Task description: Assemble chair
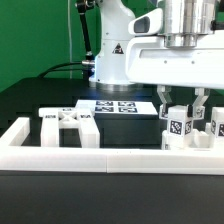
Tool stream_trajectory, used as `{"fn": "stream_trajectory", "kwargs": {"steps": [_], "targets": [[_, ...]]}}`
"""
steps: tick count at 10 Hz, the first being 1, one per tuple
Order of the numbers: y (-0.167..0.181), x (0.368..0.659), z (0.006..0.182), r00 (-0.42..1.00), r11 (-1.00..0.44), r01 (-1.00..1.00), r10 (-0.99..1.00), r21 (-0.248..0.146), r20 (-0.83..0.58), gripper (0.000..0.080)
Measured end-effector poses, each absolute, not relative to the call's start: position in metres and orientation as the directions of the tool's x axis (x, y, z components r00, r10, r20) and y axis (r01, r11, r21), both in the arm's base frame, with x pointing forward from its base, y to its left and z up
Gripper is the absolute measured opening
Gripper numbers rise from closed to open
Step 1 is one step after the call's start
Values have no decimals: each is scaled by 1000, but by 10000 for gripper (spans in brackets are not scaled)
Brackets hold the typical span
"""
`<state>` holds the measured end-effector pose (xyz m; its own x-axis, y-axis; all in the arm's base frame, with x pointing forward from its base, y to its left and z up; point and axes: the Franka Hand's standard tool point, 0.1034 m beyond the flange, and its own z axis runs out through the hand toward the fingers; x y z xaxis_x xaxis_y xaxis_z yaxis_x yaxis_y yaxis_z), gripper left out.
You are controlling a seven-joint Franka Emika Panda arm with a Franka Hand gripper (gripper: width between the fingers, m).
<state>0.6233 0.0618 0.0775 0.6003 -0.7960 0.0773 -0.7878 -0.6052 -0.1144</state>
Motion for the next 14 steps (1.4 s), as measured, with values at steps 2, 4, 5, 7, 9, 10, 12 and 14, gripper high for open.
{"fn": "stream_trajectory", "kwargs": {"steps": [2,4,5,7,9,10,12,14], "targets": [[62,623,78,429,-433,-892,-902,-130,58,290],[62,623,78,291,-294,-946,-956,-136,42,290],[62,623,78,250,-253,-958,-968,-139,34,290],[61,623,78,175,-176,-974,-984,-145,17,290],[62,623,78,203,-204,-968,-979,-144,20,291],[62,623,78,242,-244,-959,-970,-143,26,503],[63,623,79,359,-362,-922,-932,-139,45,618],[62,624,79,556,-561,-818,-828,-126,76,640]]}}
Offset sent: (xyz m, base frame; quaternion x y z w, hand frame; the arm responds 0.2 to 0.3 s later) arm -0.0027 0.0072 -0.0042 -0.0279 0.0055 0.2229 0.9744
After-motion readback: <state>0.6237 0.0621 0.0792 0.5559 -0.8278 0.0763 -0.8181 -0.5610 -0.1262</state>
